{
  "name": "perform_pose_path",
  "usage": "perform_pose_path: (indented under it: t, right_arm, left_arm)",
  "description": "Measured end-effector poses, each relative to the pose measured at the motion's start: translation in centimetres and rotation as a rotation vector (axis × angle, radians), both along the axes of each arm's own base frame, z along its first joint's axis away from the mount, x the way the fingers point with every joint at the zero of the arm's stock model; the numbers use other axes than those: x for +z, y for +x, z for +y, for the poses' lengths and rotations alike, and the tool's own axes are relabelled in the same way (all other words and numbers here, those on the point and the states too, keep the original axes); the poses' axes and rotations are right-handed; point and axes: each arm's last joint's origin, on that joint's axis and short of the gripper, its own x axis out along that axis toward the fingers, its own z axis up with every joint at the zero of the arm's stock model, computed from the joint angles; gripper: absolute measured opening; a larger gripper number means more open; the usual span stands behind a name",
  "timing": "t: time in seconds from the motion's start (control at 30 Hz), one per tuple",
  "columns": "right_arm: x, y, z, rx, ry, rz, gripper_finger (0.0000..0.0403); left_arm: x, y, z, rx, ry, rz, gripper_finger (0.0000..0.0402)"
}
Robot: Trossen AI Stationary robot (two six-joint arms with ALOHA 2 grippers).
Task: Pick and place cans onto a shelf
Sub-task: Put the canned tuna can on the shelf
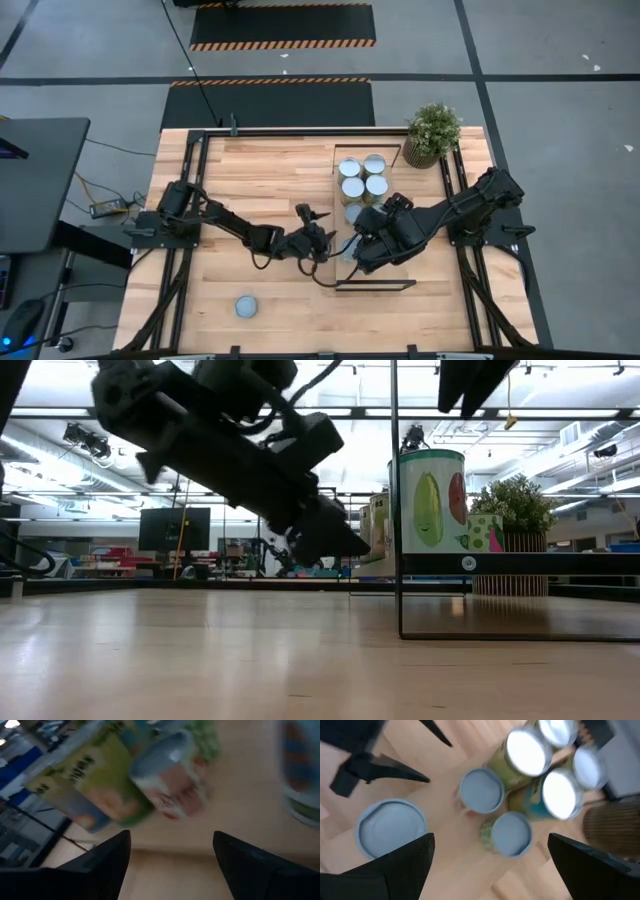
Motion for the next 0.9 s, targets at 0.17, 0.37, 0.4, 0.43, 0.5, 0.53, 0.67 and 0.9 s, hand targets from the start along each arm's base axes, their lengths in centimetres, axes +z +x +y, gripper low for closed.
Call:
perform_pose_path:
  t: [0.17,0.37,0.4,0.43,0.5,0.53,0.67,0.9]
  right_arm:
    - [-0.2,0.1,-0.2,-0.019,0.074,0.035,0.0396]
    - [-0.4,0.9,-0.9,0.033,0.034,0.045,0.0396]
    - [-0.5,1.0,-1.1,0.041,0.031,0.054,0.0396]
    - [-0.5,1.1,-1.4,0.045,0.027,0.062,0.0396]
    - [-0.8,1.4,-1.6,0.041,0.022,0.072,0.0396]
    - [-0.9,1.5,-1.6,0.04,0.021,0.08,0.0396]
    - [-1.9,1.0,-1.6,0.045,-0.023,0.134,0.0395]
    - [-3.8,-1.0,-1.4,0.016,-0.068,0.207,0.0377]
  left_arm:
    - [0.6,-0.2,-0.7,-0.06,-0.024,0.005,0.0288]
    - [1.0,0.2,0.4,-0.176,-0.099,0.013,0.0288]
    - [0.9,0.3,0.6,-0.184,-0.114,0.012,0.0288]
    - [0.9,0.4,0.9,-0.192,-0.137,0.009,0.0288]
    - [0.9,0.5,1.3,-0.202,-0.185,-0.003,0.0288]
    - [0.9,0.6,1.5,-0.206,-0.207,-0.008,0.0288]
    - [0.7,0.6,2.1,-0.211,-0.256,-0.001,0.0288]
    - [0.3,0.4,1.7,-0.225,-0.279,0.049,0.0288]
